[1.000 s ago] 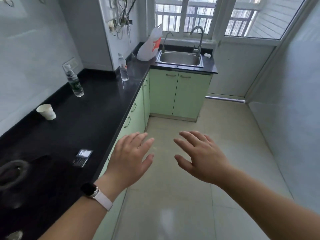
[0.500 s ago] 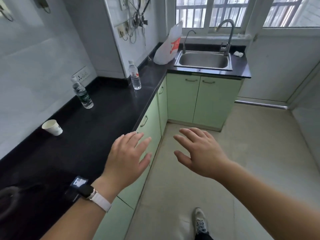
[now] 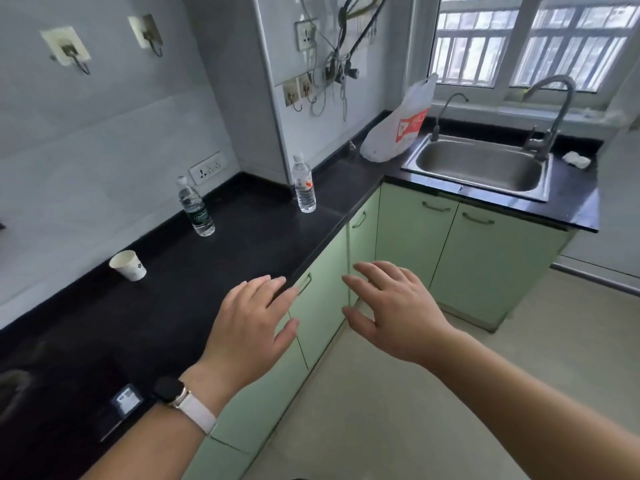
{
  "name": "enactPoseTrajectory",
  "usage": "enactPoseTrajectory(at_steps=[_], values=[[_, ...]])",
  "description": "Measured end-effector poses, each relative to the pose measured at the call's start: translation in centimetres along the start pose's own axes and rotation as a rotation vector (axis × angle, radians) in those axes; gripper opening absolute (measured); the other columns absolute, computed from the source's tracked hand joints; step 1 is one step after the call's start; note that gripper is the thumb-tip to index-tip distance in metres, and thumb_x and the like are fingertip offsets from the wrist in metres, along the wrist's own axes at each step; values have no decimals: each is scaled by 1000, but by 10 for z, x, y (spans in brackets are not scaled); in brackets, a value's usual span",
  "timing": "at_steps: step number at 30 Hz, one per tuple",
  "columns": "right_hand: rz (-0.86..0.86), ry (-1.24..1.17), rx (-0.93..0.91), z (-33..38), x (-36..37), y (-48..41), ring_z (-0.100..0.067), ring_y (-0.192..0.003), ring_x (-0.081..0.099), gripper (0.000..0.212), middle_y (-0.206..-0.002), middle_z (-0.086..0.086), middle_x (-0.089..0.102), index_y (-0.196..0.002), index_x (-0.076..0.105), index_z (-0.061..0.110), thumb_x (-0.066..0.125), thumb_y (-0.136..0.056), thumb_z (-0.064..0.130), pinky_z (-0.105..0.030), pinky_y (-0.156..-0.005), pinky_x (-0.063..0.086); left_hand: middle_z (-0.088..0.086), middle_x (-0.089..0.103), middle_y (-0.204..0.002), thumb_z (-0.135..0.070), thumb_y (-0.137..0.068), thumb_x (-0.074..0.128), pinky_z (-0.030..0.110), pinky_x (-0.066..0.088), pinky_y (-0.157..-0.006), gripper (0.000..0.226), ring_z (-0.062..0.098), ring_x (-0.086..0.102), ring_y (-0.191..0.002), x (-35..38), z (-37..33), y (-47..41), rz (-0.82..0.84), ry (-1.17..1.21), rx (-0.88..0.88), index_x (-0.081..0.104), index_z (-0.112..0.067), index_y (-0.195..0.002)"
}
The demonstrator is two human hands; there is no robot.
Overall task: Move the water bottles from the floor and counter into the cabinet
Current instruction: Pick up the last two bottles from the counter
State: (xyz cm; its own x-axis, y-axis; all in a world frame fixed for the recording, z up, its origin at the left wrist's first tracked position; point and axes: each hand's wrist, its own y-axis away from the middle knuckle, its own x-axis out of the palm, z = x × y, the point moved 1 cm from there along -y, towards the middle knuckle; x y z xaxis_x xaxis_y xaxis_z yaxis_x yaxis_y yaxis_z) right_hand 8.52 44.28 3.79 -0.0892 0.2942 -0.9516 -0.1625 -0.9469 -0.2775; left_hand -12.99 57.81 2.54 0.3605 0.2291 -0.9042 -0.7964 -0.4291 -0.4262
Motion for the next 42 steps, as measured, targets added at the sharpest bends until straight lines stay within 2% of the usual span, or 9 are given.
enactPoseTrajectory(at_steps=[9,18,25,27,29,31,34,37,42], values=[[20,-51,-39,-31,36,-90,-28,-124,53,54,-135,-1,59,-132,58,24,42,-92,56,-42,-100,43,8,66,-126,-42,-92,51,53,48,-99,46,33,59,-120,48,57,-54,26,21,-136,69,-15,-125],[125,16,-35,-49,90,-218,-27,-122,56,55,-133,-1,60,-131,60,25,40,-92,58,-43,-98,46,9,67,-125,-42,-91,51,53,50,-97,46,33,60,-119,122,156,-126,24,93,-178,68,-15,-125],[141,-78,69,-51,130,-305,-28,-123,53,63,-137,0,55,-135,55,22,38,-88,61,-44,-97,47,10,68,-124,-42,-91,50,50,51,-97,47,33,61,-119,160,234,-164,53,127,-273,70,-14,-124],[185,-130,127,-54,141,-323,-26,-129,47,66,-142,2,49,-140,48,24,37,-89,63,-42,-103,43,10,68,-124,-43,-91,48,48,51,-95,49,32,62,-118,165,246,-170,63,147,-332,70,-14,-123],[197,-191,182,-58,151,-339,-24,-131,44,62,-143,3,46,-143,44,24,47,-91,59,-40,-105,40,9,68,-124,-44,-90,48,46,52,-93,50,31,62,-116,170,256,-175,71,176,-393,69,-13,-123],[192,-265,247,-64,161,-355,-23,-130,44,60,-142,3,46,-143,43,24,55,-92,52,-37,-102,42,9,67,-125,-46,-90,46,46,53,-92,53,30,62,-117,178,269,-180,84,219,-464,68,-12,-125],[190,-400,380,-75,175,-378,-19,-127,47,61,-141,4,46,-143,41,24,61,-90,47,-38,-98,45,7,63,-132,-47,-93,48,45,48,-100,54,28,57,-123,189,286,-183,69,308,-604,63,-12,-132],[163,-524,473,-88,192,-399,-15,-127,47,65,-141,3,46,-142,41,23,67,-87,44,-36,-100,43,5,59,-138,-33,-96,64,35,39,-106,48,26,51,-129,199,302,-190,-8,441,-811,57,-12,-139],[132,-674,526,-116,221,-442,-11,-120,52,74,-134,5,50,-140,41,24,78,-78,41,-31,-95,43,-1,55,-139,-34,-95,64,31,39,-105,52,18,50,-131,219,332,-201,-84,601,-1178,51,-17,-142]])
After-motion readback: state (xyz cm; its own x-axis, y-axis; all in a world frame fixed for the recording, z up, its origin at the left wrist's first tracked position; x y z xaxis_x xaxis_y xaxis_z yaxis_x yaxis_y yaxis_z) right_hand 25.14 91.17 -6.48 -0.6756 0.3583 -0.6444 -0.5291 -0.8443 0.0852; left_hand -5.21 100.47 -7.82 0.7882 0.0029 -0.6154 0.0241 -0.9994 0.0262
